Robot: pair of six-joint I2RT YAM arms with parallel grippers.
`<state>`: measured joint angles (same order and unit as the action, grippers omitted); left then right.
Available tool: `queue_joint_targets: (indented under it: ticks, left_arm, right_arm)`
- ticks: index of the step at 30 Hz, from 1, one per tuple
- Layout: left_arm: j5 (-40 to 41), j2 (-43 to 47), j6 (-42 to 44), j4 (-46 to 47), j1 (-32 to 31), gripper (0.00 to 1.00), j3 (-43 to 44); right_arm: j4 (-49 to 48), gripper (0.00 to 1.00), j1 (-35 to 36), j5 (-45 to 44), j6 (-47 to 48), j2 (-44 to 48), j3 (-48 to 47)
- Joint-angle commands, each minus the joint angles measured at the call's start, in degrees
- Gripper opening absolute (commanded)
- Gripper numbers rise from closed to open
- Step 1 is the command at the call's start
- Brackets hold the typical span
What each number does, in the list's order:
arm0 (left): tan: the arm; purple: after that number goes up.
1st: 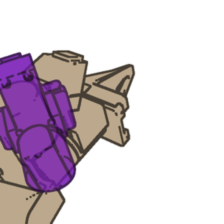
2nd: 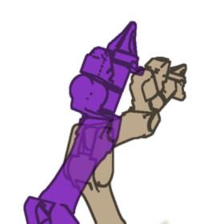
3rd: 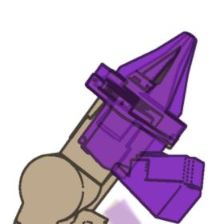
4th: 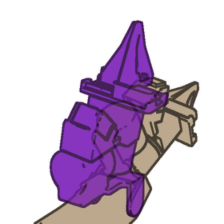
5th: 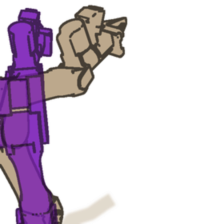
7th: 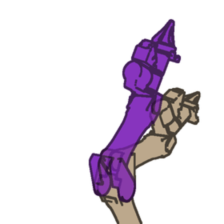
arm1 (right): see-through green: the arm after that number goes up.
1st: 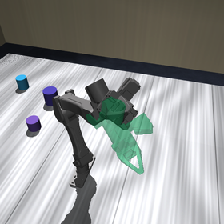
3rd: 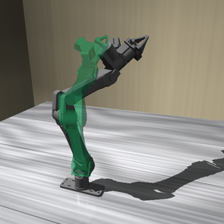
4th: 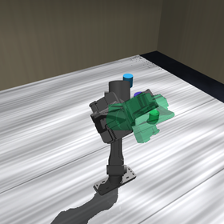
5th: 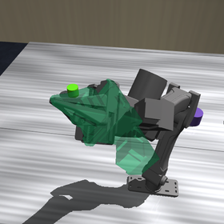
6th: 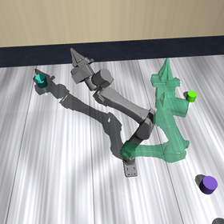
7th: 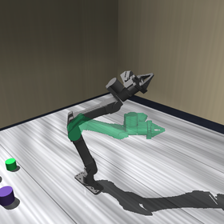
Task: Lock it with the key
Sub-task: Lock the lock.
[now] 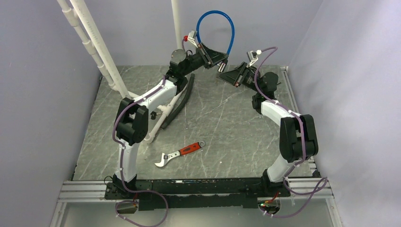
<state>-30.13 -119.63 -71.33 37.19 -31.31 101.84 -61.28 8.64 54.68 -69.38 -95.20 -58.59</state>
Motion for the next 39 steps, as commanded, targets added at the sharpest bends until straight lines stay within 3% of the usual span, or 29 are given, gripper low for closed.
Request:
queue_joint_targets:
  ticks: [1,8,17,23,28,32,38,39]
  left_arm:
    - [-1.1,4.1,2.1,5.4,-0.2,0.00,0.1]
    - [-2.5,4.8,6.8,4.8,-0.1,0.00,-0.8]
    - [-4.7,8.2,24.3,-1.9,-0.9,0.00,-4.5]
    - [-4.1,10.4,31.3,-3.2,-2.3,0.00,-6.5]
    - [1.3,12.7,42.8,-9.0,-4.9,0.00,-7.4]
    - [8.5,14.6,53.1,-13.7,-8.0,0.00,-8.8]
    - [8.3,15.2,51.4,-13.1,-7.6,0.00,-10.0]
    - [7.3,15.4,49.7,-11.0,-7.2,0.00,-10.3]
  right_arm:
    - [-5.4,0.21,-0.5,2.3,-2.0,0.3,-1.8]
    - [-2.8,0.00,-0.7,2.4,-0.8,1.4,-2.2]
    - [21.5,0.00,-0.7,0.9,12.9,7.0,-4.3]
    - [21.1,0.00,-0.7,0.9,12.3,8.5,-2.7]
    - [27.4,0.00,-0.6,-0.9,17.9,10.7,-4.1]
    - [26.3,0.00,-0.3,-1.3,17.7,11.5,-3.9]
    - [26.5,0.00,-0.2,-1.2,19.6,12.7,-1.7]
    - [26.6,0.06,-0.3,-1.2,19.6,12.7,-1.3]
